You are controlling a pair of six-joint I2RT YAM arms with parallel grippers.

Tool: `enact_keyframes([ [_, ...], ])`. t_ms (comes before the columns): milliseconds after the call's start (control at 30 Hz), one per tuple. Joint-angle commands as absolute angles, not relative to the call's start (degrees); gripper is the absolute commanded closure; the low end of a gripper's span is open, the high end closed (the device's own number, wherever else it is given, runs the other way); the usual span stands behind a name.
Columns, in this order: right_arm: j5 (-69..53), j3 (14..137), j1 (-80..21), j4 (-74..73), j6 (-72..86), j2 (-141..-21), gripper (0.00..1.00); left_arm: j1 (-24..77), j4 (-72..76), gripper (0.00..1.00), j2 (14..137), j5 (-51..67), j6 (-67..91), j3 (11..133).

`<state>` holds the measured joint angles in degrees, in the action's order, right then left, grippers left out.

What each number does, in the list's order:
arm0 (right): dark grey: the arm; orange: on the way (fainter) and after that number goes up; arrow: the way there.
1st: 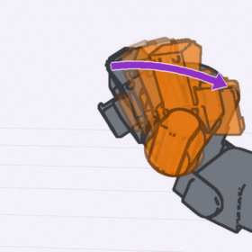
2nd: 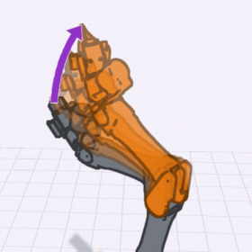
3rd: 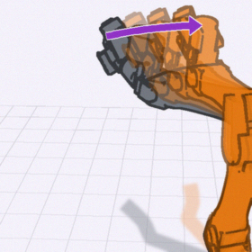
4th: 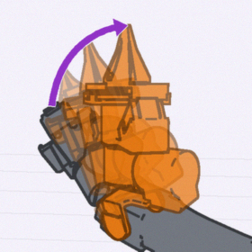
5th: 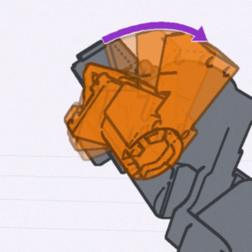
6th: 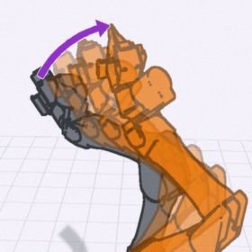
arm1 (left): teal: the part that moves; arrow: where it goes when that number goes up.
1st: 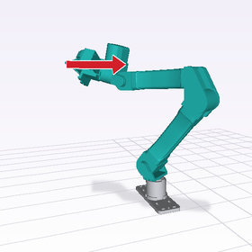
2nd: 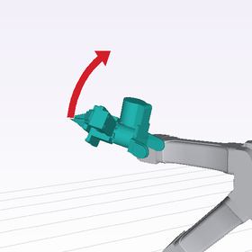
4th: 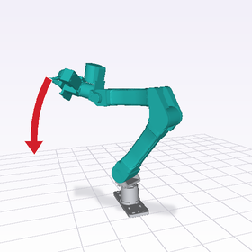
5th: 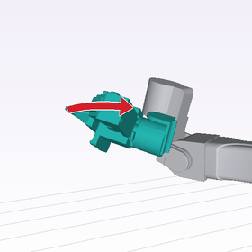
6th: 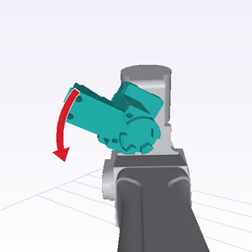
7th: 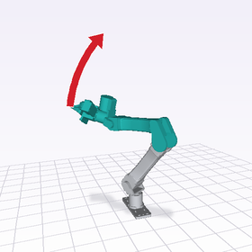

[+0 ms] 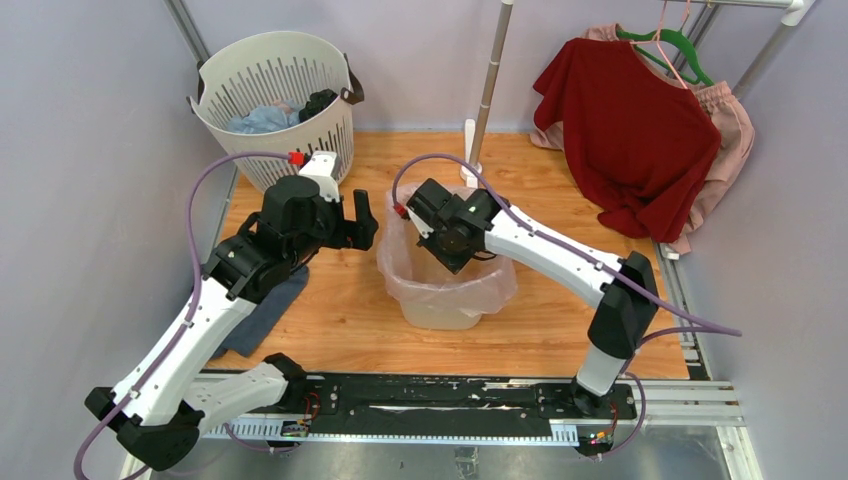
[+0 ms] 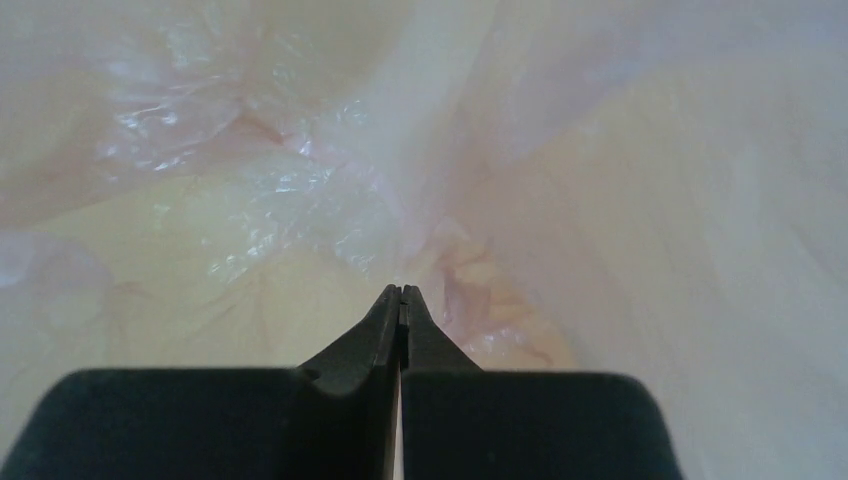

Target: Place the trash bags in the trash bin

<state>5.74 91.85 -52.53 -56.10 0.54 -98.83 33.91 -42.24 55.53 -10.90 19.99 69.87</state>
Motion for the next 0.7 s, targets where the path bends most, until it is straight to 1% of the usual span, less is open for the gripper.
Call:
enact_keyframes([
  [0,7.6,93.14,-54.26,-56.86,0.9,-93.04,1.0,33.53,-41.87,0.0,55.33,-10.25,20.12,71.13],
  [133,3.33,92.01,-54.45,-49.18,0.48,-88.12,0.93,33.51,-41.49,0.0,55.77,-9.83,20.22,71.43],
  [267,4.06,91.35,-54.4,-43.7,1.95,-85.35,0.9,33.51,-41.57,0.0,55.81,-9.84,20.13,71.85],
  [300,4.72,91.37,-54.4,-42.82,2.41,-84.73,0.88,33.52,-41.61,0.0,55.78,-9.77,20.2,71.97],
  [367,6.2,91.94,-54.41,-42.26,3.23,-83.59,0.77,33.49,-41.58,0.0,55.98,-9.66,20.13,72.2],
  [433,9.13,93.02,-54.38,-43.66,4.62,-82.24,0.63,33.53,-41.64,0.0,56.4,-9.31,19.85,72.52],
  [533,13.88,95.49,-54.4,-48.11,7.2,-79.31,0.5,33.5,-42.2,0.0,57.57,-7.04,18.99,73.42],
  [667,19.39,96.46,-54.4,-53.0,9.42,-75.05,0.49,33.56,-43.12,0.0,59.24,-4.35,18.24,74.5],
])
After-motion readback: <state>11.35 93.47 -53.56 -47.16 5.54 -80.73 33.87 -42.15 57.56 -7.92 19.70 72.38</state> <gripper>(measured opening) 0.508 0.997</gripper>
